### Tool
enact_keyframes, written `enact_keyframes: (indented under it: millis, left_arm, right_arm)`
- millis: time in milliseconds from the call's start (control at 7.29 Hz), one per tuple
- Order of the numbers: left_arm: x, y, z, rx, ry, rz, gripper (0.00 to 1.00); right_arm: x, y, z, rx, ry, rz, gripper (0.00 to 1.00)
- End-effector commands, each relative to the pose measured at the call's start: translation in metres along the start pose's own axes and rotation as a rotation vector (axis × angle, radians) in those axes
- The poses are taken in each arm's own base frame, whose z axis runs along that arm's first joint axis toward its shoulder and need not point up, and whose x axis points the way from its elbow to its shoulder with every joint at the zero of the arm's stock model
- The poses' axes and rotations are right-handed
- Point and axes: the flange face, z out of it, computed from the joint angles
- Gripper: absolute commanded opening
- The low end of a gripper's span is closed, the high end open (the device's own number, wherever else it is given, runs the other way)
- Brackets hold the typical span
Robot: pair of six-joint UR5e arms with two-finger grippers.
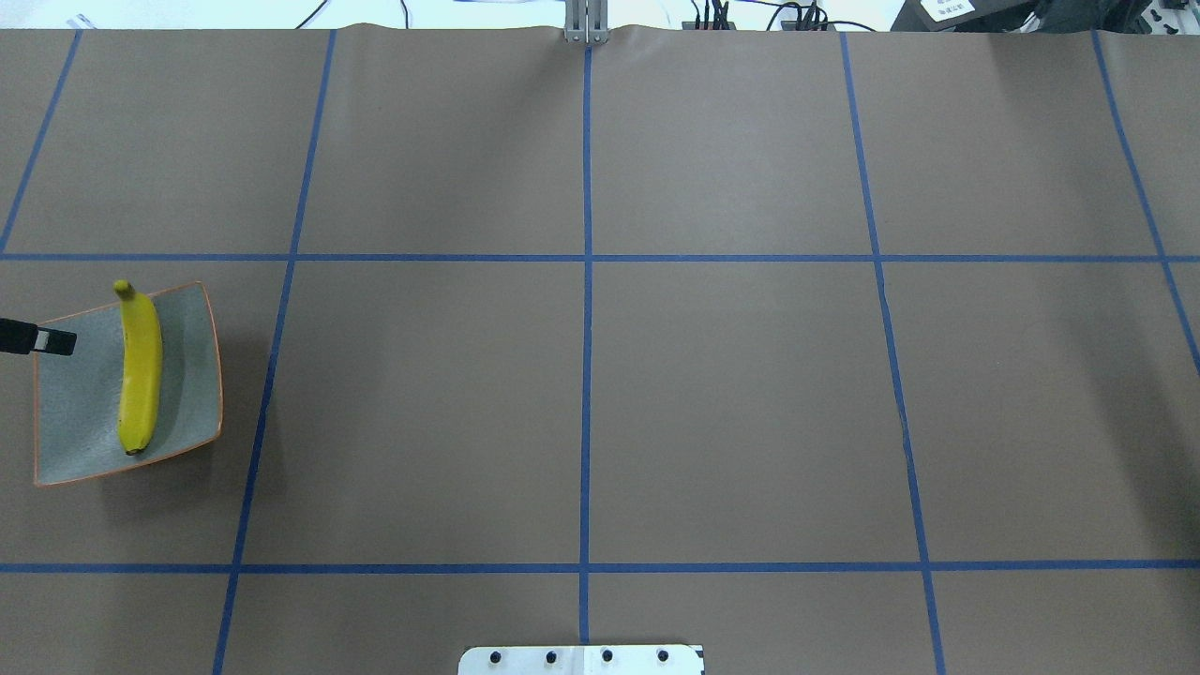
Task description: Transfer all bananas from basket to plate
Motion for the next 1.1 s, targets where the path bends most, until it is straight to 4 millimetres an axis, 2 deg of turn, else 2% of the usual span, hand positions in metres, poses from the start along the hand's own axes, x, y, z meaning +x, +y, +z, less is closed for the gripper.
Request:
enact_keyframes:
  millis: [0, 137, 275, 412, 549, 961]
  left_arm:
    - [0.003, -0.003, -0.008, 0.009, 0.014, 0.007, 1.00]
    - [0.003, -0.003, -0.008, 0.009, 0.014, 0.007, 1.00]
    - [0.003, -0.003, -0.008, 0.010, 0.014, 0.008, 1.00]
    - [0.004, -0.004, -0.008, 0.012, 0.016, 0.011, 1.00]
    - [0.006, -0.006, -0.008, 0.015, 0.017, 0.013, 1.00]
    - [0.009, -0.007, -0.009, 0.017, 0.021, 0.019, 1.00]
  right_arm:
    - [0.041, 0.037, 0.033, -0.053, -0.039, -0.094, 1.00]
    - [0.051, 0.046, 0.048, -0.039, -0.126, -0.096, 1.00]
    - [0.079, 0.046, 0.061, -0.028, -0.163, -0.133, 1.00]
    - [0.106, 0.043, 0.083, -0.033, -0.210, -0.142, 1.00]
    - [0.114, 0.037, 0.087, -0.036, -0.215, -0.150, 1.00]
    - [0.121, 0.042, 0.088, -0.063, -0.176, -0.167, 1.00]
